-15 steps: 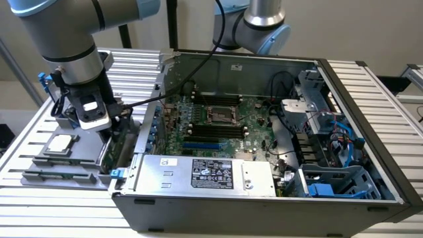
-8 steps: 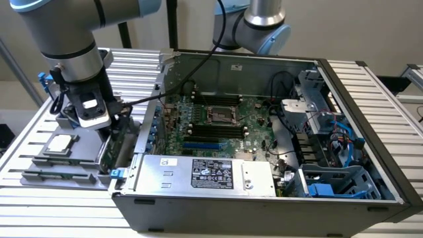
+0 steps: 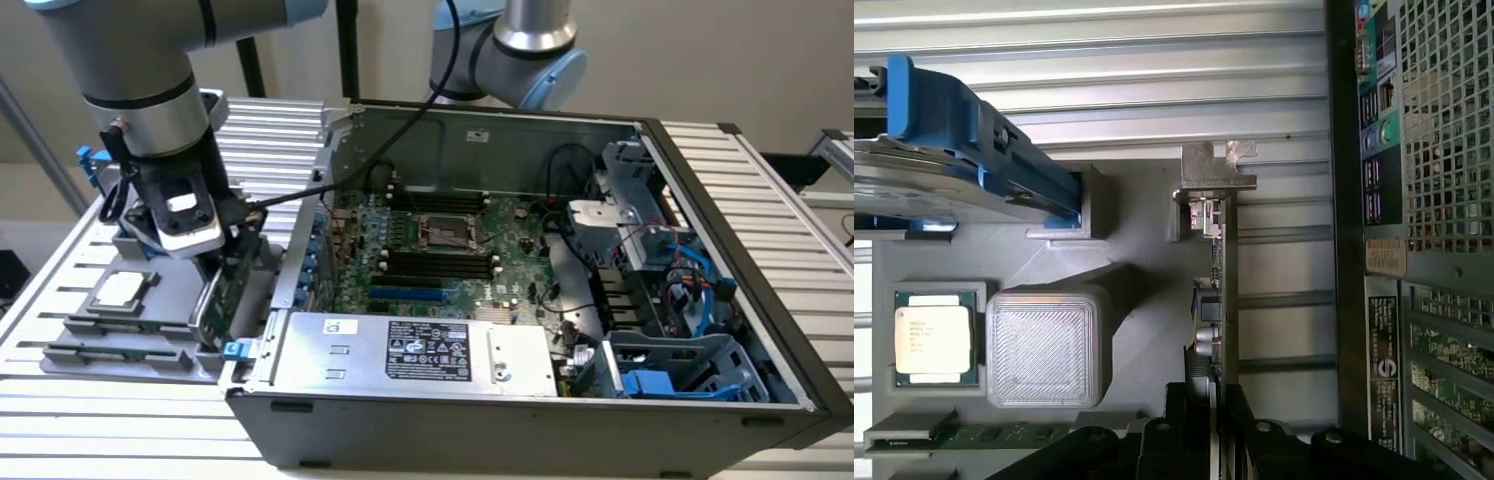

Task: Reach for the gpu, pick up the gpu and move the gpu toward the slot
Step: 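Pick up the gpu and move the gpu toward the slot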

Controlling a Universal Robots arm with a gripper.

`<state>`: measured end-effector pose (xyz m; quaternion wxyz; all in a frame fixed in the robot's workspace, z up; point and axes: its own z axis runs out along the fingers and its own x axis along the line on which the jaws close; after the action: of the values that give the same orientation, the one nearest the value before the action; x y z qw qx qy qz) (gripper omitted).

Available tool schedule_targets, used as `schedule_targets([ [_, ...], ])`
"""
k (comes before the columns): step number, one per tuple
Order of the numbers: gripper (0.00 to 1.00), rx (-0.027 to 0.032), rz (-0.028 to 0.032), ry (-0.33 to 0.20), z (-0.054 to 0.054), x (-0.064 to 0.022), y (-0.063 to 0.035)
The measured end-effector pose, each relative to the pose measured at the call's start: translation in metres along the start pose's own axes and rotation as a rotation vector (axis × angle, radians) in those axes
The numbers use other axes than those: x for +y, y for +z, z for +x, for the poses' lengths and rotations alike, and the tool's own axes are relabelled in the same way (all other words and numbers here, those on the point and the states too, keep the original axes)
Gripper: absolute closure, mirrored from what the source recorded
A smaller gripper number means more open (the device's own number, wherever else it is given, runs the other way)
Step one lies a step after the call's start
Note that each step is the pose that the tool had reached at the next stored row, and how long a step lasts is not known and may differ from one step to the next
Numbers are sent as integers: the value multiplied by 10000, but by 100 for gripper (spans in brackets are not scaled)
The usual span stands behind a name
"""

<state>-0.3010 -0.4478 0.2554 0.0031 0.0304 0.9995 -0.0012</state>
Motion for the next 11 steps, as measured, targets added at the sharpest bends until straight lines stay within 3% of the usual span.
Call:
schedule_targets([
  [6,73,43,2,0,-12,1,-84],
  [11,73,73,3,-1,-20,1,-214],
])
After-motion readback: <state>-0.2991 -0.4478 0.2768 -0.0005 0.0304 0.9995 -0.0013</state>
